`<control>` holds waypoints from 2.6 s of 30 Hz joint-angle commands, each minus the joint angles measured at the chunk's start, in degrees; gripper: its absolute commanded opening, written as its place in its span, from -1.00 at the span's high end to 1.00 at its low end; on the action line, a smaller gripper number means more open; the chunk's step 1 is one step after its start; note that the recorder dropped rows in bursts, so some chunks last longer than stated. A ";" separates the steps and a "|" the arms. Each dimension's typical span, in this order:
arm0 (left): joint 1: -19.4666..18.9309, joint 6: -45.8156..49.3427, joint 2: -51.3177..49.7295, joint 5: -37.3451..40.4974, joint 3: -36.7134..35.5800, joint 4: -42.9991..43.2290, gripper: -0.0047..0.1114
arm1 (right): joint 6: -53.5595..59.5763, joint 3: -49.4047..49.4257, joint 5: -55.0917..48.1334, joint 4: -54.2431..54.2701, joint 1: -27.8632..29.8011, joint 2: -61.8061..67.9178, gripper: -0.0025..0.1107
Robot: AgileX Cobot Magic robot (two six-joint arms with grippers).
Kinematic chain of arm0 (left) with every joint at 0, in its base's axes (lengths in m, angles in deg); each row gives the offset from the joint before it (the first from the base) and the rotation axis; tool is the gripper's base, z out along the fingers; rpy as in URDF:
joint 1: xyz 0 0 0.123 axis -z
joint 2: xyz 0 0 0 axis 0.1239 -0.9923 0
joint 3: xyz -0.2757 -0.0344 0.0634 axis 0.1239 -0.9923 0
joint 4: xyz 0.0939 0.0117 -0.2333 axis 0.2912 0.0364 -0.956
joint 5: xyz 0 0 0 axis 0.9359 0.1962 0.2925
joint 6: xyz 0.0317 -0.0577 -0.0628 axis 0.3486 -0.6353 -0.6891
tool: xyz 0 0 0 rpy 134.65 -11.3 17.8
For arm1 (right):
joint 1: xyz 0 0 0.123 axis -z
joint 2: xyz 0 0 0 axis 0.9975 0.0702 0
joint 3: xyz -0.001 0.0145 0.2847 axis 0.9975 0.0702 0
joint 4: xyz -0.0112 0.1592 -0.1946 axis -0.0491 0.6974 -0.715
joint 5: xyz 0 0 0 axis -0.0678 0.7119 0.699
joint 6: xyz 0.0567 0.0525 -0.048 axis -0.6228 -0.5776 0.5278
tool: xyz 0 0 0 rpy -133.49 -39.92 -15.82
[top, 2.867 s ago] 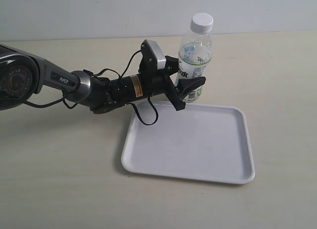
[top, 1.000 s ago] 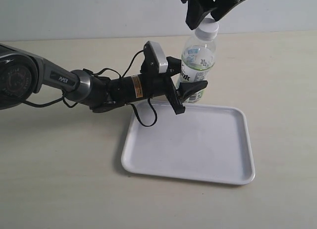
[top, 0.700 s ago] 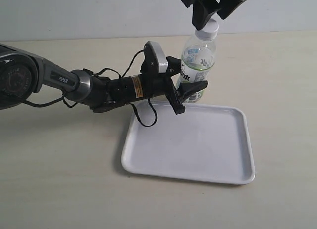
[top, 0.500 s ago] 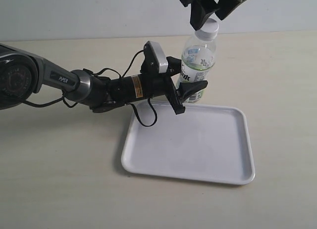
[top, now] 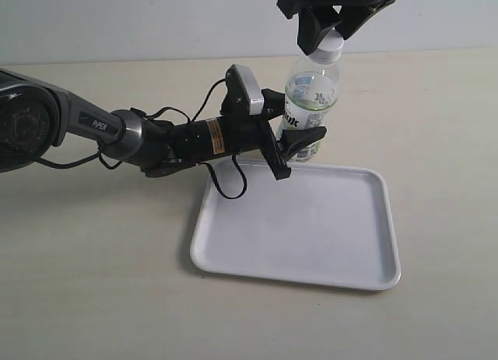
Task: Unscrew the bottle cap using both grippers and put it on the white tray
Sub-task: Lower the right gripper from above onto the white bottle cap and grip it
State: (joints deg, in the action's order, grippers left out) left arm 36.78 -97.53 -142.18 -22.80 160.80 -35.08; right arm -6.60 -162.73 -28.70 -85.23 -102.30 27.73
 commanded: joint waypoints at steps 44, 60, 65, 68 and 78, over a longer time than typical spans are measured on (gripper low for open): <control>0.13 0.33 0.87 0.69 0.34 0.05 0.92 | 14.16 -0.39 0.18 0.36 -0.06 1.09 0.96; 0.13 -5.48 0.87 0.69 0.34 -2.58 0.92 | 23.57 -0.39 0.18 0.50 -0.06 1.09 0.96; 0.13 -5.48 0.87 0.69 0.34 -2.58 0.92 | 28.70 -0.39 0.18 0.37 -0.06 1.09 0.96; 0.13 -5.48 0.87 0.69 0.34 -2.58 0.92 | 31.37 -0.39 0.18 0.37 -0.06 1.09 0.96; 0.13 -5.48 0.87 0.69 0.34 -2.58 0.92 | 43.26 -0.39 0.18 0.28 -0.06 1.09 0.96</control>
State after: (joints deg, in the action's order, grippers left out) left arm 37.02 -101.31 -142.18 -22.57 160.80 -35.52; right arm 31.84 -162.73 -27.70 -84.89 -102.30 29.11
